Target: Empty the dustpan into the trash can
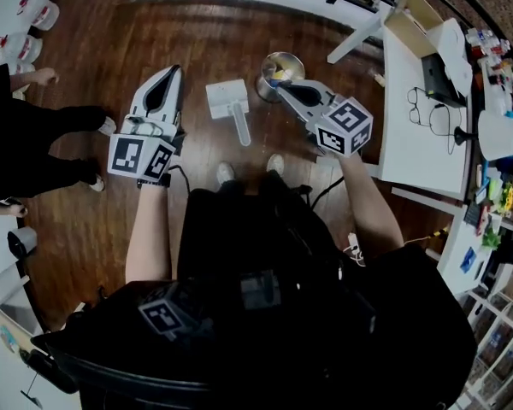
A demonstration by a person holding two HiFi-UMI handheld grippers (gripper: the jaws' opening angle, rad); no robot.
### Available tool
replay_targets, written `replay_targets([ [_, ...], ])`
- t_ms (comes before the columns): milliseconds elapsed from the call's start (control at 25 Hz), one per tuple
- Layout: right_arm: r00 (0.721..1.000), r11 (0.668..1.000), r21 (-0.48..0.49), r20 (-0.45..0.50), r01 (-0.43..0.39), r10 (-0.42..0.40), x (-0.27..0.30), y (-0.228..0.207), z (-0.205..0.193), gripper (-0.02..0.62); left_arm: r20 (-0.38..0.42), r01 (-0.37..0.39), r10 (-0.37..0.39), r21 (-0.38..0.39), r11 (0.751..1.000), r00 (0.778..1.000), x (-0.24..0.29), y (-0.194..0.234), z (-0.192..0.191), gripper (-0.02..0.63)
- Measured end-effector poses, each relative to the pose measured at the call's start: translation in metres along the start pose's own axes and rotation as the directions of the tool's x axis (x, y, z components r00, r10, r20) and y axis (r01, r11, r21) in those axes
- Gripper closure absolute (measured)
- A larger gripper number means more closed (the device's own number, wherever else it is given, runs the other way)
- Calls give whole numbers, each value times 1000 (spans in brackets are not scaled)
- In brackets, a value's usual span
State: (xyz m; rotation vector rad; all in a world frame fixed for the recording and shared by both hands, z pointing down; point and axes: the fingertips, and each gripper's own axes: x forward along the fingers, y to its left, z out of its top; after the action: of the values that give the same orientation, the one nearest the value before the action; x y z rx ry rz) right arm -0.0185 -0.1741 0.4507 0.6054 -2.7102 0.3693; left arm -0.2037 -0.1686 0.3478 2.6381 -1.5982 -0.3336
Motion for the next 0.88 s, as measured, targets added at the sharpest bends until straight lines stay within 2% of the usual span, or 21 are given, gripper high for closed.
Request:
replay_targets([
  [200,996,996,-5,-11,-88,88,0,-17,-5,589,-20,-41,42,40,998,999,22,-16,0,603],
  [280,989,990,18,-40,-140,140,4,-23,-15,560,-22,-57,58,57,997,998,29,-19,5,603],
  [360,973,977,52,-88,-207,211,13,-25,-37,560,-20,-81,83,68,994,996,32,-17,9,603],
  [440,935,946,118,-159,-302,318,24,-18,-72,487,-15,-105,107,83,991,994,34,-16,13,603],
  [600,790,827,308,-269,-471,550,49,14,-147,368,-11,-158,160,116,981,987,32,-15,21,603],
  [680,722,759,399,-277,-514,634,61,30,-171,322,-21,-178,182,129,976,983,30,-14,23,603],
  [720,698,730,440,-271,-523,663,67,37,-179,313,-27,-185,190,133,974,981,28,-14,23,603],
  [760,684,707,476,-261,-523,681,73,42,-184,285,-33,-191,197,138,972,980,26,-14,24,603],
  [880,671,664,551,-231,-506,704,94,54,-191,284,-31,-210,217,154,966,976,17,-14,30,603],
])
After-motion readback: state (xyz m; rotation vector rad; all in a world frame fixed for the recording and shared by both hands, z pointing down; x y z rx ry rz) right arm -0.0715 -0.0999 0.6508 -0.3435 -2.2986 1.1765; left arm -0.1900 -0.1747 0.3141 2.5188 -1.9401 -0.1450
